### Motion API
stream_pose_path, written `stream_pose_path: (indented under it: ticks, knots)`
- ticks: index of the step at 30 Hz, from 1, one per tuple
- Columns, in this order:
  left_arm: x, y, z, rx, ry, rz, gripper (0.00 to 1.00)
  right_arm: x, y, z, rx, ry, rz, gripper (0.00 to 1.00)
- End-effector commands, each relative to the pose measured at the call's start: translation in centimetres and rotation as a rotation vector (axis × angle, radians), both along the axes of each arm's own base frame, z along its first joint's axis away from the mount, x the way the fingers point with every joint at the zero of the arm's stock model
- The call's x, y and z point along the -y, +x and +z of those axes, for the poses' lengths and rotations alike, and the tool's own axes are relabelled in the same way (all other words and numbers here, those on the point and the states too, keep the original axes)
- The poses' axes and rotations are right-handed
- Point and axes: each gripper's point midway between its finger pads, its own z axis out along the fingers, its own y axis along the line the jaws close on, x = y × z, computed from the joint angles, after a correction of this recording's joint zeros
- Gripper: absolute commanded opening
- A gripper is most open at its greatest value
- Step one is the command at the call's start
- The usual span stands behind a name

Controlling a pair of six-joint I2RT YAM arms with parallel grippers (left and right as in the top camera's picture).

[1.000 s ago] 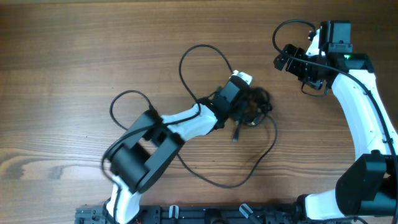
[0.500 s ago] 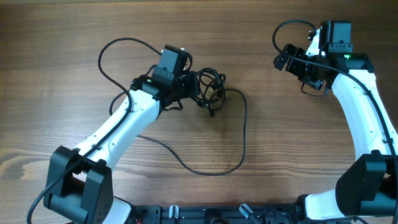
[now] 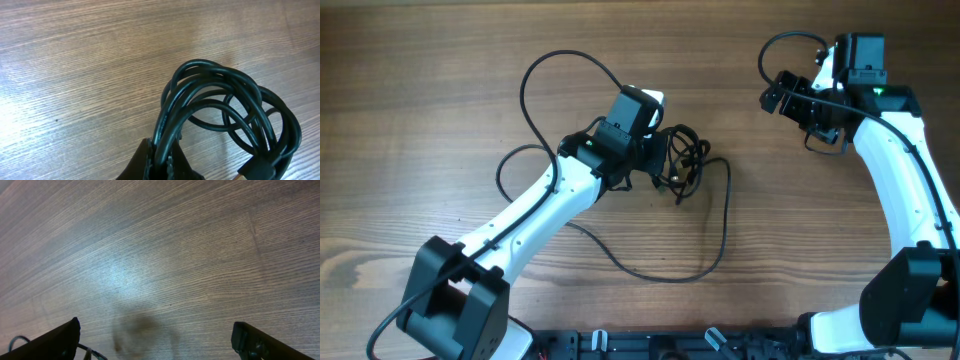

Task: Untangle cables

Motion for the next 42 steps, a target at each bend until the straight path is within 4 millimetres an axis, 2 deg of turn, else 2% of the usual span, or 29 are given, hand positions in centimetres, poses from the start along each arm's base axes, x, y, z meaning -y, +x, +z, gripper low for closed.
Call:
stream_pose_path:
  ticks: [1, 12, 16, 17, 18, 19, 20, 21, 22, 23, 24, 27, 28, 31, 33, 36, 39, 42]
  knots:
    - [0.2, 1.0, 0.8, 0.064, -0.002, -0.017, 0.04, -0.4, 0.0, 0.3, 0.006, 0.011, 0.004, 1.0]
    - [-0.4, 2.0, 1.0, 0.13, 0.054, -0.07, 0.04, -0.4, 0.0, 0.3, 0.006, 0.01, 0.004, 1.0]
    - [1.1, 0.8, 1.1, 0.103, -0.011, -0.193, 0.04, -0.5, -0.1, 0.3, 0.001, 0.024, -0.001, 1.0]
    - [1.1, 0.8, 1.2, 0.095, -0.033, -0.198, 0.04, -1.0, -1.6, -0.4, -0.06, 0.041, 0.032, 1.0]
    - [0.8, 1.0, 1.2, 0.088, -0.043, -0.191, 0.04, -2.0, -1.5, 0.1, -0.04, 0.075, 0.092, 0.74]
    - [0.1, 1.3, 1.1, 0.066, -0.064, -0.164, 0.04, -3.9, -1.8, 1.0, 0.01, 0.127, 0.245, 0.34]
    - [-0.4, 1.5, 1.2, 0.036, -0.107, -0.14, 0.04, -5.8, -2.8, 2.1, 0.06, 0.181, 0.407, 0.3]
    - [-0.6, 1.5, 1.5, 0.001, -0.177, -0.155, 0.04, -6.5, -4.3, 2.1, 0.05, 0.169, 0.506, 0.39]
    - [-1.0, 1.6, 1.6, -0.016, -0.207, -0.156, 0.04, -6.9, -5.8, 1.7, 0.029, 0.149, 0.6, 0.4]
    - [-1.5, 1.7, 1.7, -0.03, -0.235, -0.151, 0.05, -8.8, -7.7, 1.6, 0.04, 0.18, 0.762, 0.43]
    - [-1.9, 1.7, 1.7, -0.049, -0.261, -0.15, 0.06, -10.6, -8.8, 1.7, 0.086, 0.194, 0.898, 0.45]
    - [-2.0, 1.3, 1.8, -0.092, -0.316, -0.168, 0.09, -13.6, -8.8, 1.5, 0.172, 0.145, 1.056, 0.55]
    - [-2.1, 1.2, 1.6, -0.099, -0.313, -0.165, 0.09, -14.3, -8.3, 1.2, 0.207, 0.077, 1.101, 0.56]
    - [-2.1, 1.3, 1.6, -0.097, -0.312, -0.165, 0.09, -14.1, -6.7, -0.1, 0.206, -0.169, 1.121, 0.59]
    - [-2.1, 1.3, 1.6, -0.097, -0.312, -0.166, 0.09, -14.6, -6.3, -0.3, 0.217, -0.218, 1.135, 0.67]
    - [-2.1, 1.3, 1.6, -0.097, -0.312, -0.166, 0.09, -15.0, -6.3, -1.2, 0.214, -0.233, 1.183, 0.68]
    - [-2.1, 1.3, 1.6, -0.097, -0.312, -0.166, 0.09, -14.7, -7.3, -2.3, 0.149, -0.216, 1.205, 0.68]
    - [-2.1, 1.3, 1.6, -0.096, -0.312, -0.166, 0.09, -15.4, -9.5, -2.2, 0.161, -0.153, 1.349, 0.67]
